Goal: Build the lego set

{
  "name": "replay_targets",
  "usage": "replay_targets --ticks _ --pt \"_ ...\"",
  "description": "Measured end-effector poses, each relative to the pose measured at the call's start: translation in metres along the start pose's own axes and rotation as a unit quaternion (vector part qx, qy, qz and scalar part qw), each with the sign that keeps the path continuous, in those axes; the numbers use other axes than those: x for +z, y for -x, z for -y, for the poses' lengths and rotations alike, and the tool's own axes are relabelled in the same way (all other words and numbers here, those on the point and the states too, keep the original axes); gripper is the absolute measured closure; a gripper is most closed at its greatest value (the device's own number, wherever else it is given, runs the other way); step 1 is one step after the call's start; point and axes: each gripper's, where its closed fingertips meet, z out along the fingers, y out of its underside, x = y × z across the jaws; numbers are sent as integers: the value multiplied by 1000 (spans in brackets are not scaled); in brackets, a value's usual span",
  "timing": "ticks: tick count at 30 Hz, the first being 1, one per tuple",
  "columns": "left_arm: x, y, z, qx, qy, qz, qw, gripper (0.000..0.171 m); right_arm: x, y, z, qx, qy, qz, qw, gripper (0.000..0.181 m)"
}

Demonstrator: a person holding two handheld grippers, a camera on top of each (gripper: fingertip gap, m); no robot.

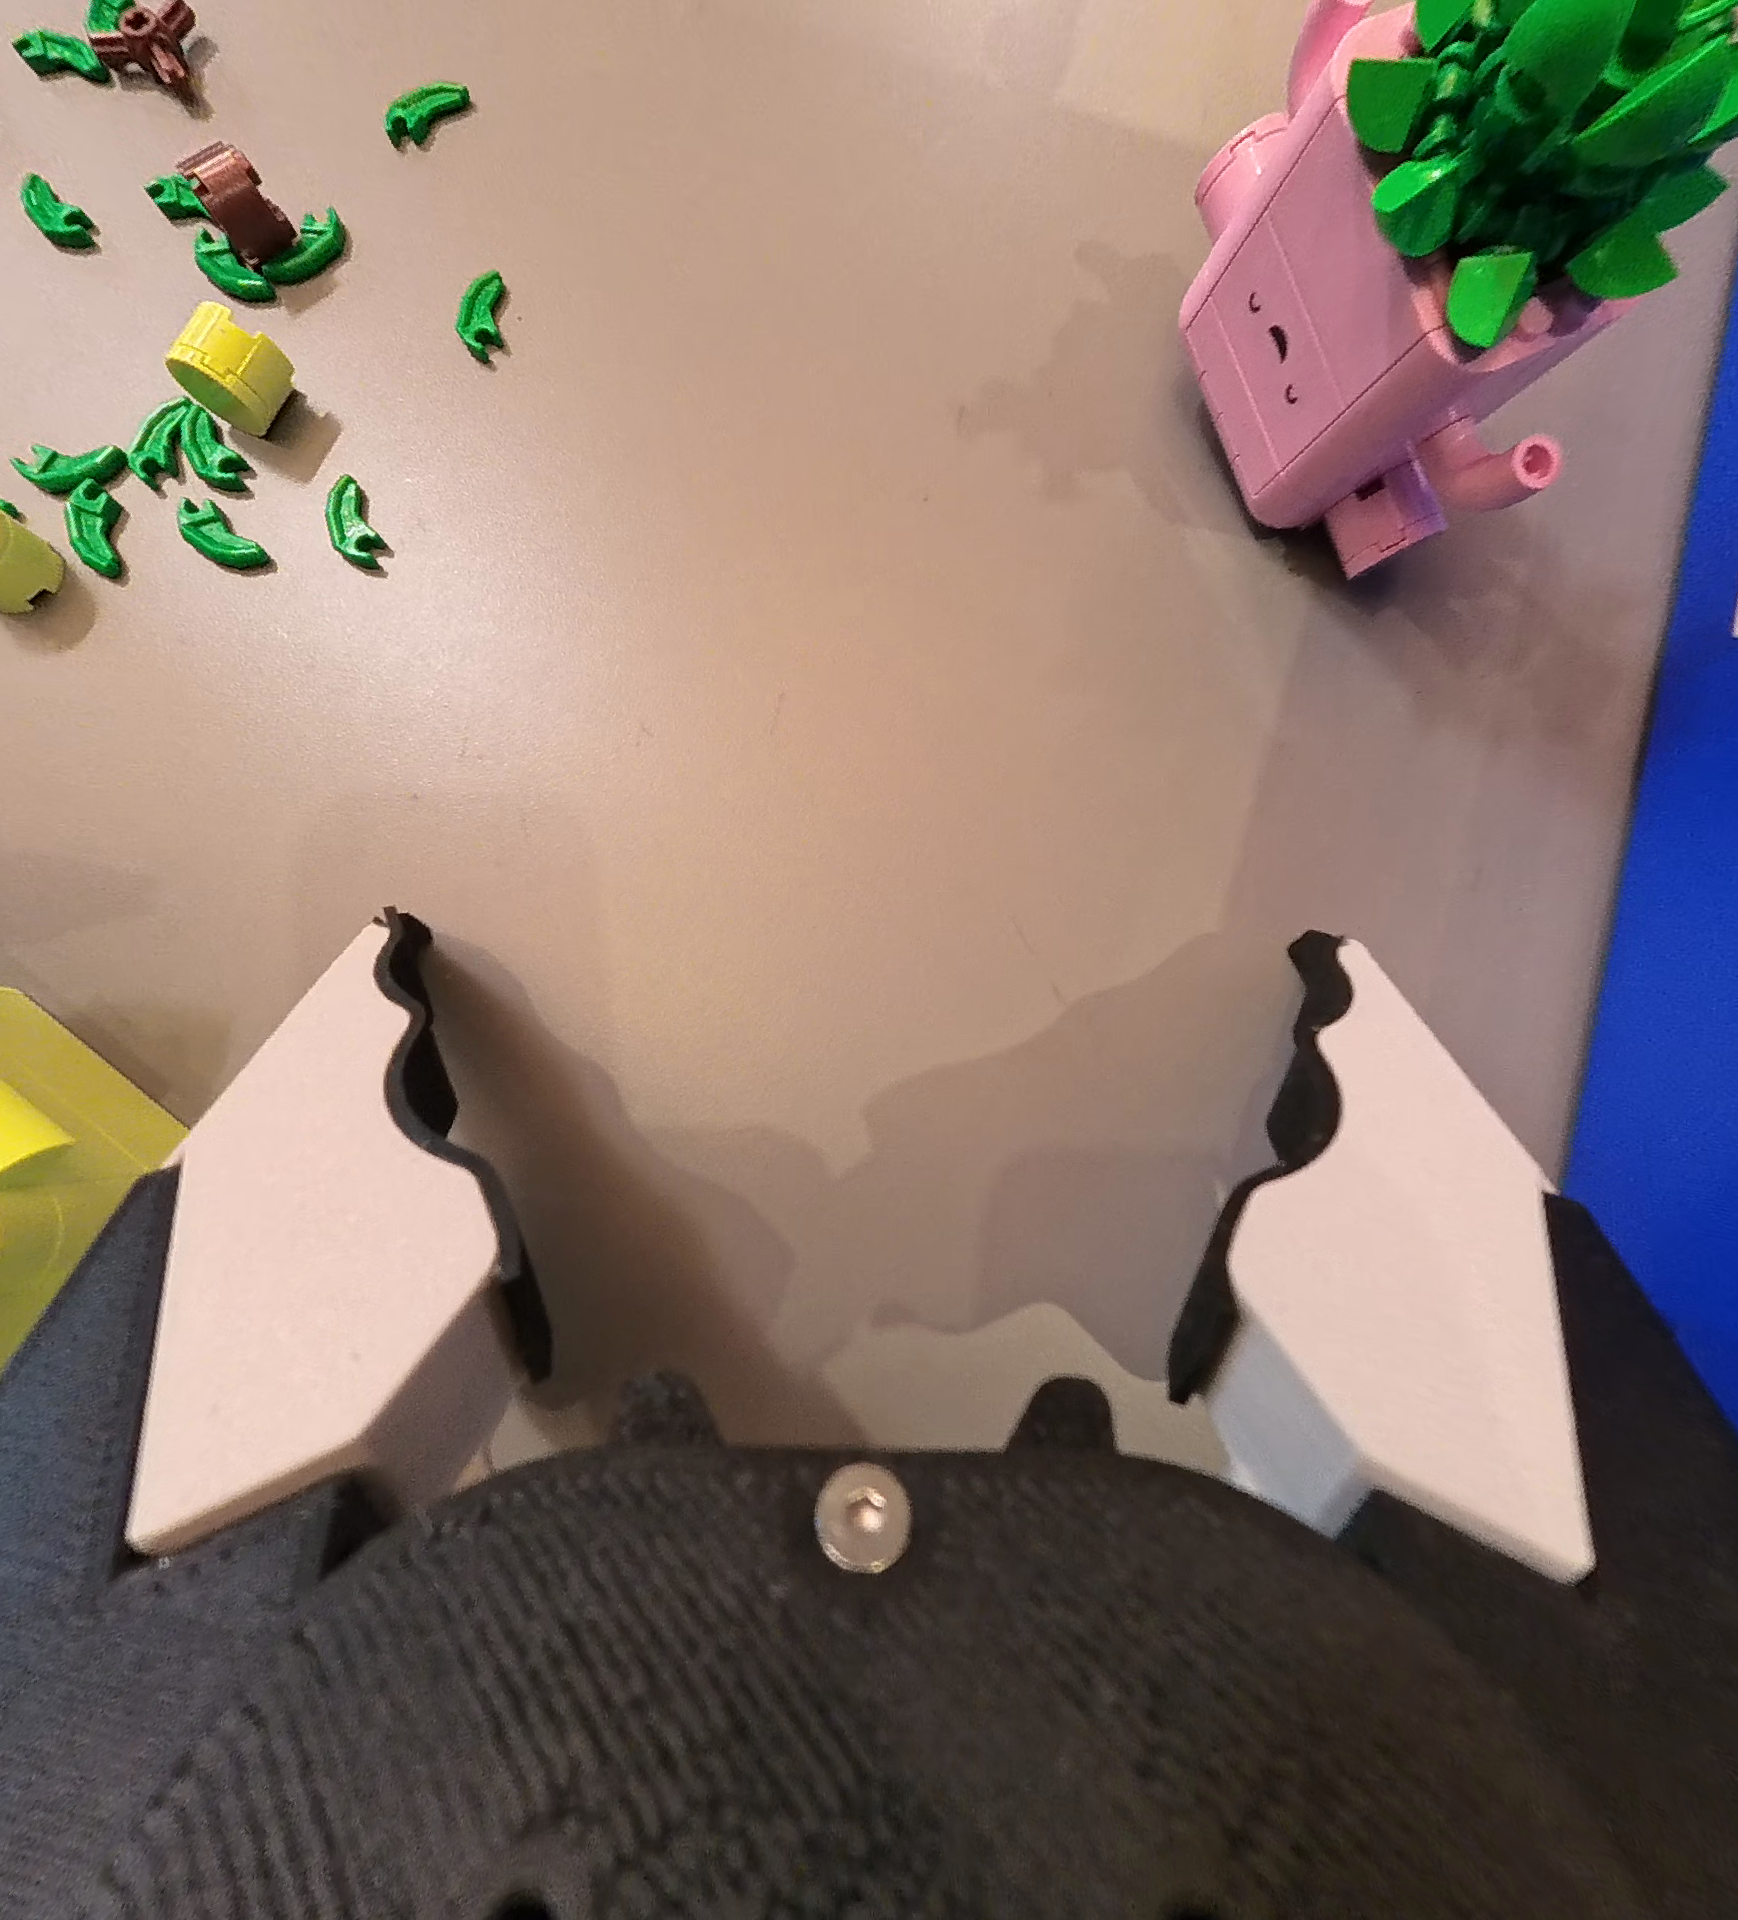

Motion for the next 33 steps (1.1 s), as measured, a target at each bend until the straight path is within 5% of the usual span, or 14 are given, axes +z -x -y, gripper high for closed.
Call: replay_targets --ticks 33 --pt "-12 5 9 3 -20 11 1000 149 0 0 0 0 0 0 1000 22"
